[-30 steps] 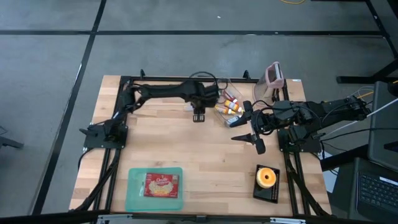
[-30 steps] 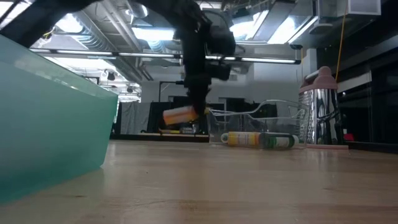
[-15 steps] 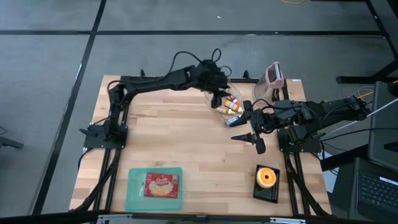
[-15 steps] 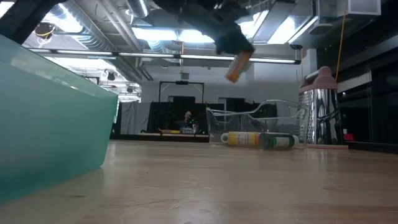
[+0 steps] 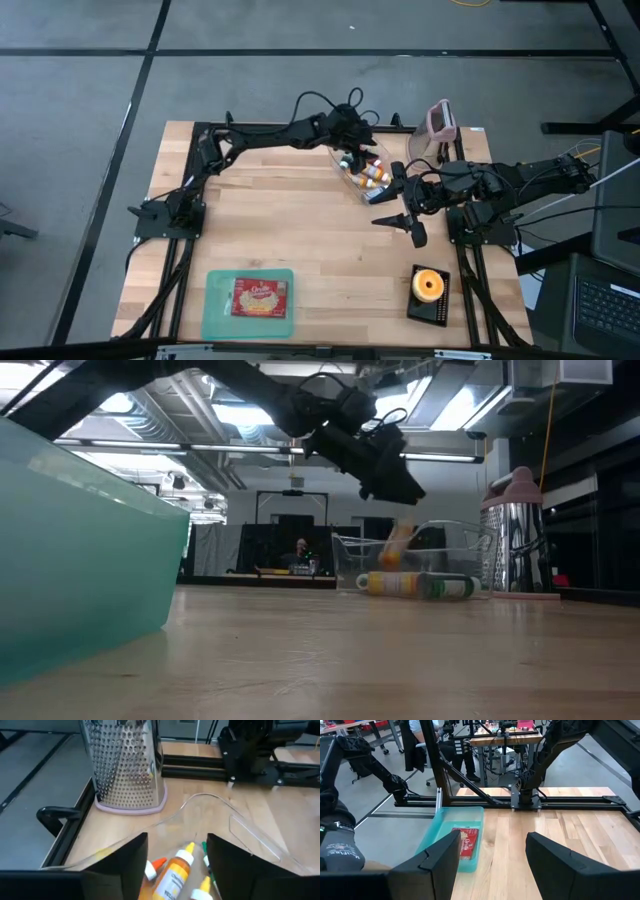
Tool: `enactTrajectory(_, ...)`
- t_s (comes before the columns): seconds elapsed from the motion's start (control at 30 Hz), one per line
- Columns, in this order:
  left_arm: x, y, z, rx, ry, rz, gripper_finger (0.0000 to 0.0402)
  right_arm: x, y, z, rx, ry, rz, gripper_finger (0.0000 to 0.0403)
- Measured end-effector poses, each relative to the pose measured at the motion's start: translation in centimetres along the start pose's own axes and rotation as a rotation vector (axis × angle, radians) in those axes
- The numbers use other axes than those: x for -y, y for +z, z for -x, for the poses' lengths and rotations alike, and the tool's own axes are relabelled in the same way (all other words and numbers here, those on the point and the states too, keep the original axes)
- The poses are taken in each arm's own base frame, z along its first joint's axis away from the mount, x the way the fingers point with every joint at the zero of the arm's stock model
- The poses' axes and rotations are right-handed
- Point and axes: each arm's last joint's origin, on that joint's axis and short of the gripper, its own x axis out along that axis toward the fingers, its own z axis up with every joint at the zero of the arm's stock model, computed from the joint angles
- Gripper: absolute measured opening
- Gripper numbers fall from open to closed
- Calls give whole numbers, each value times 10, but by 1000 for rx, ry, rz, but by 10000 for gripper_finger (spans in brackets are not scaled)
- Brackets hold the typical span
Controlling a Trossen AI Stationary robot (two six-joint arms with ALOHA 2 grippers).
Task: Pick & Place Food Item
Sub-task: Return to Home Position
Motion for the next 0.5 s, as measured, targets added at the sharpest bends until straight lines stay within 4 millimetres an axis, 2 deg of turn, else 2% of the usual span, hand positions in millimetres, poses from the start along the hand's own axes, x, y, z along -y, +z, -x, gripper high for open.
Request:
enactTrajectory(0.13,3,5,2,22,3,-11,221,0,0,0,0,0,15,222)
enactTrajectory(0.23,7,24,19,89,-39,-15,231,0,1,0,7,1,57,222)
enactTrajectory(0.37,20,65,64,251,-211,-27,232,-6,7,2,78,71,146,222)
enactTrajectory(0.5,53,106,123,371,-270,-116,227,-23,13,21,153,201,235,222)
